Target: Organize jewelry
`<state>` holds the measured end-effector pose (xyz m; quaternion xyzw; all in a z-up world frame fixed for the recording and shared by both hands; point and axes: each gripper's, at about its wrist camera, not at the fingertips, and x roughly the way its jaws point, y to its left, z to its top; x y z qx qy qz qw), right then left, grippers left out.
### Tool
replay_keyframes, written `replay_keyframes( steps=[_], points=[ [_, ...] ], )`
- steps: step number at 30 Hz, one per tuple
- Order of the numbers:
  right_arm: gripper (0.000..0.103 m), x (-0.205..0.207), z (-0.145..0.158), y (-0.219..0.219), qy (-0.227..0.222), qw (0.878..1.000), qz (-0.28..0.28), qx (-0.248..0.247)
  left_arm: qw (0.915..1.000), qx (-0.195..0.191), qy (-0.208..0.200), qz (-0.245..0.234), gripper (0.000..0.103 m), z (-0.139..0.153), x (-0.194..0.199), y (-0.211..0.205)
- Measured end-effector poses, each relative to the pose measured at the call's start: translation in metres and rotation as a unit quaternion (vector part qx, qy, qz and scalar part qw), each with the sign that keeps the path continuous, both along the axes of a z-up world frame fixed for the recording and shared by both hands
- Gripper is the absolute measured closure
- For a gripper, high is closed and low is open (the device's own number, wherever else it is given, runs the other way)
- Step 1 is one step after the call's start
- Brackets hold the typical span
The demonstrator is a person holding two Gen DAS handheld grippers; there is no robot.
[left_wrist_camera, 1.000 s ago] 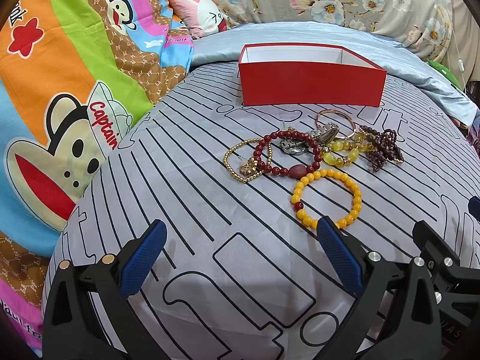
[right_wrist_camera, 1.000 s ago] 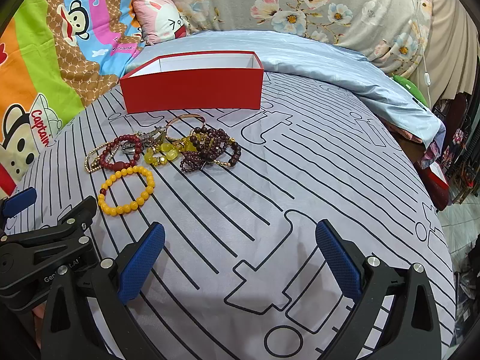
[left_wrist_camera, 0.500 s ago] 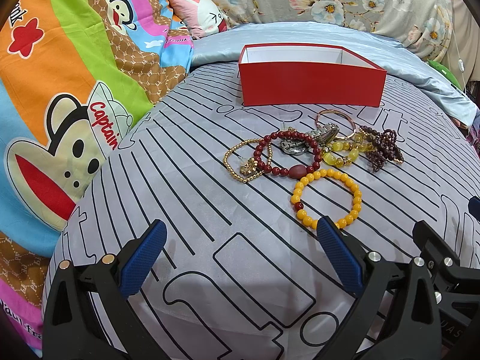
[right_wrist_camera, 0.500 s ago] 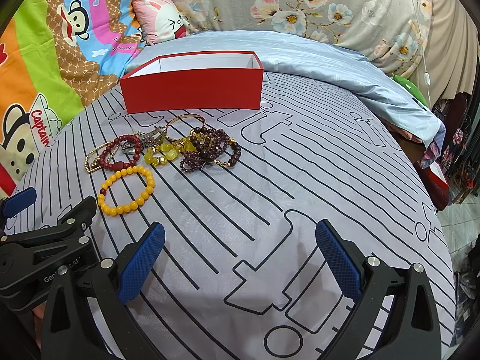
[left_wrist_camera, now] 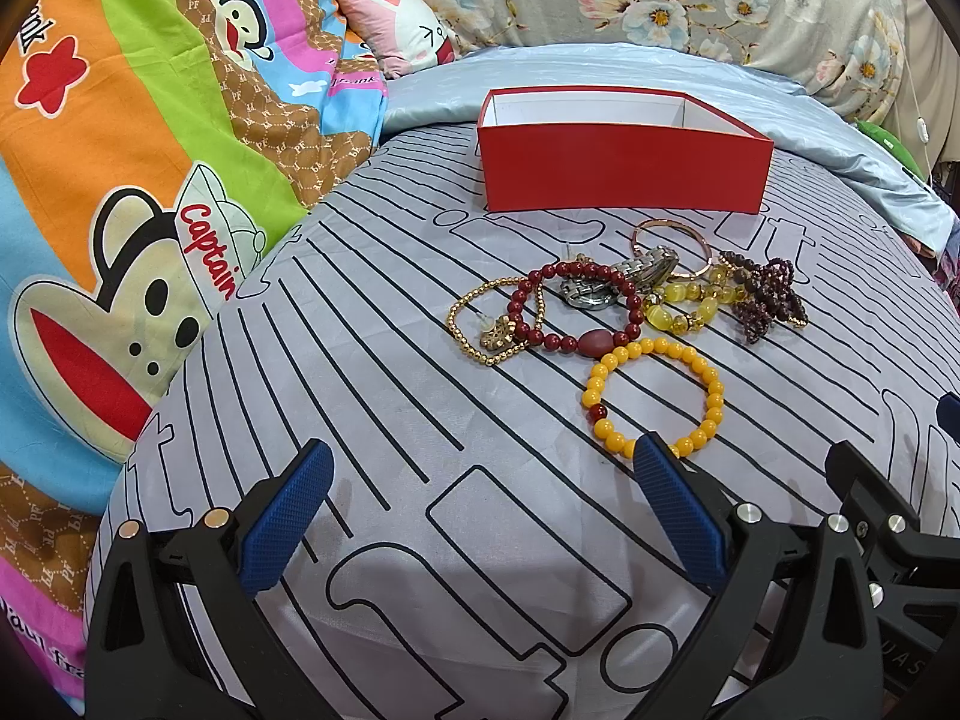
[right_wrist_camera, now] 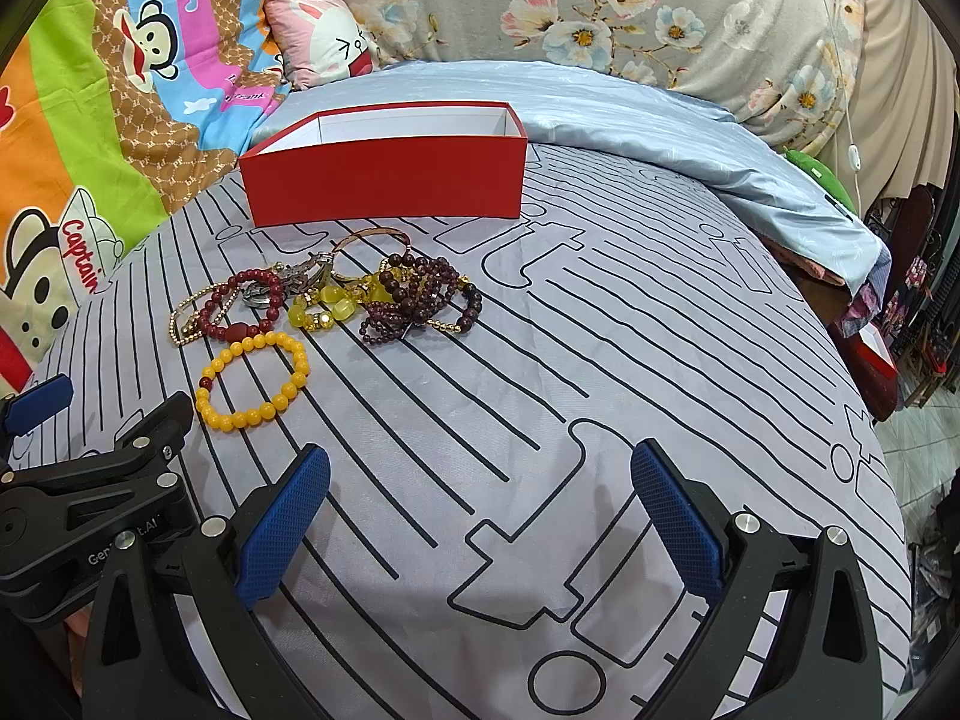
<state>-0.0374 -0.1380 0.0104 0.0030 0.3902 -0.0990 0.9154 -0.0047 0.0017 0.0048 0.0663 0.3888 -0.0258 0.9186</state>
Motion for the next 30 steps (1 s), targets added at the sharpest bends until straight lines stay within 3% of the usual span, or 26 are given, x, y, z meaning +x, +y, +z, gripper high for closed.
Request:
replay_keyframes(
  steps=[19,30],
  points=[
    [0.007,0.0,0.0,0.0,-0.001,1.0,-0.001,0.001,1.0,0.0,-0.002,0.001,0.008,0.001,-0.001,0.002],
    [0.007,-0.006,0.001,-0.013,-0.004,1.0,-0.02,0.013,0.9985,-0.052,0.016,-0.003,0.008,0.005,0.004,0.026]
  ],
)
